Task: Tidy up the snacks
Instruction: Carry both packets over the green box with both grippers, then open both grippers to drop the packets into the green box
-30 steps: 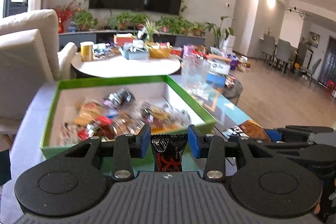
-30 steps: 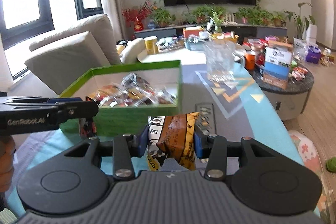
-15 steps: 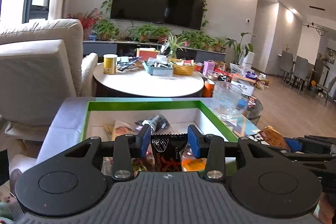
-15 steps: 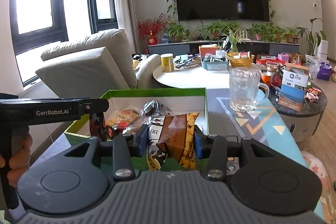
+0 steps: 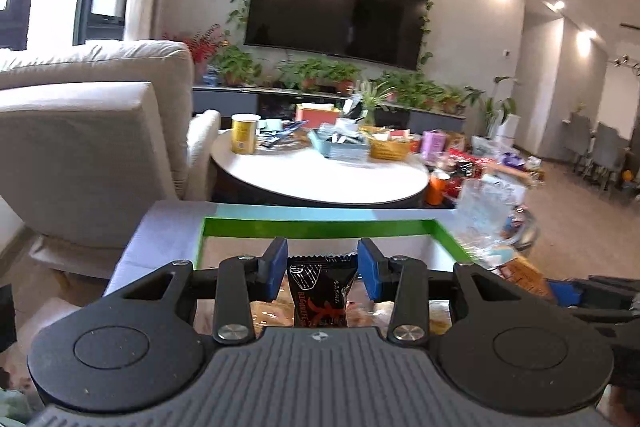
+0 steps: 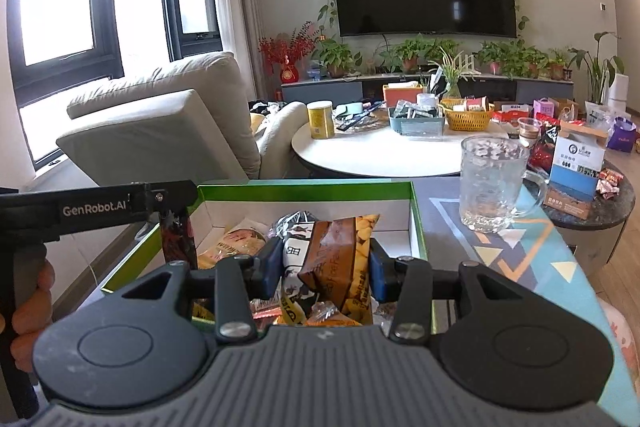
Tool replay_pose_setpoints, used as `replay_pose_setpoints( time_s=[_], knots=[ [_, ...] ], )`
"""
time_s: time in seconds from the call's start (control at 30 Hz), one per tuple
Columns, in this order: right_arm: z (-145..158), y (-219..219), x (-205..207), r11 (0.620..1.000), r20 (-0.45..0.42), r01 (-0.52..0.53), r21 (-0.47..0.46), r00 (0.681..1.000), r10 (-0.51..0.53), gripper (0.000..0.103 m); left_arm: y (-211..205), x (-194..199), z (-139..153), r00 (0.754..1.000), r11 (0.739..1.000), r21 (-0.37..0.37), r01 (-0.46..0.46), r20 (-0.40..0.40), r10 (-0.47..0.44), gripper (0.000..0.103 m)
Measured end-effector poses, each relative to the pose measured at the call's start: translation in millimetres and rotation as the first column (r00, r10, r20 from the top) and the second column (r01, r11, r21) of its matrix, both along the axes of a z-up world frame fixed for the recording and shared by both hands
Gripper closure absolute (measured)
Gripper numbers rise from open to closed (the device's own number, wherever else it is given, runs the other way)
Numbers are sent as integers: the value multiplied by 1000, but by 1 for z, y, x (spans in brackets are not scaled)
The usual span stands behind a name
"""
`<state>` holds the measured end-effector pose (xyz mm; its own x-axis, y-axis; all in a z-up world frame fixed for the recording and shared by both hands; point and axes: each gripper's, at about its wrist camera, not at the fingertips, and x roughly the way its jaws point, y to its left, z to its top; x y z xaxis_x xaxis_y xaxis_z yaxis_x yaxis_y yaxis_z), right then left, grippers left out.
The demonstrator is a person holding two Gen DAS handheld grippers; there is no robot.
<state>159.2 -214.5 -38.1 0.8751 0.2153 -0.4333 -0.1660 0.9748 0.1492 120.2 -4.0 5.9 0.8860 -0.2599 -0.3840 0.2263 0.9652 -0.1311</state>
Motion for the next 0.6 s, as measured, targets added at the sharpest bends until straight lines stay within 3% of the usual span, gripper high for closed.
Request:
replay_pose_setpoints(
  time_s=[0.1, 0.3, 0.4, 0.6],
  knots=[
    [-4, 1, 5, 1000, -8, 29, 8, 1000, -29, 58, 0, 8, -9, 999, 1000, -16, 9, -37, -10, 67],
    [-12, 6, 19, 999, -31, 51, 4, 998, -51, 58, -8, 16, -18, 997, 1000, 23, 19, -71, -17, 65],
    [-17, 9, 25, 999, -55, 53, -12, 997, -53, 58, -8, 17, -21, 996, 999, 41, 12, -90, -8, 50],
    [-17, 8, 19, 998, -49, 57, 4, 997, -56, 58, -3, 11, -21, 996, 999, 35, -7, -84, 10, 47]
  ],
)
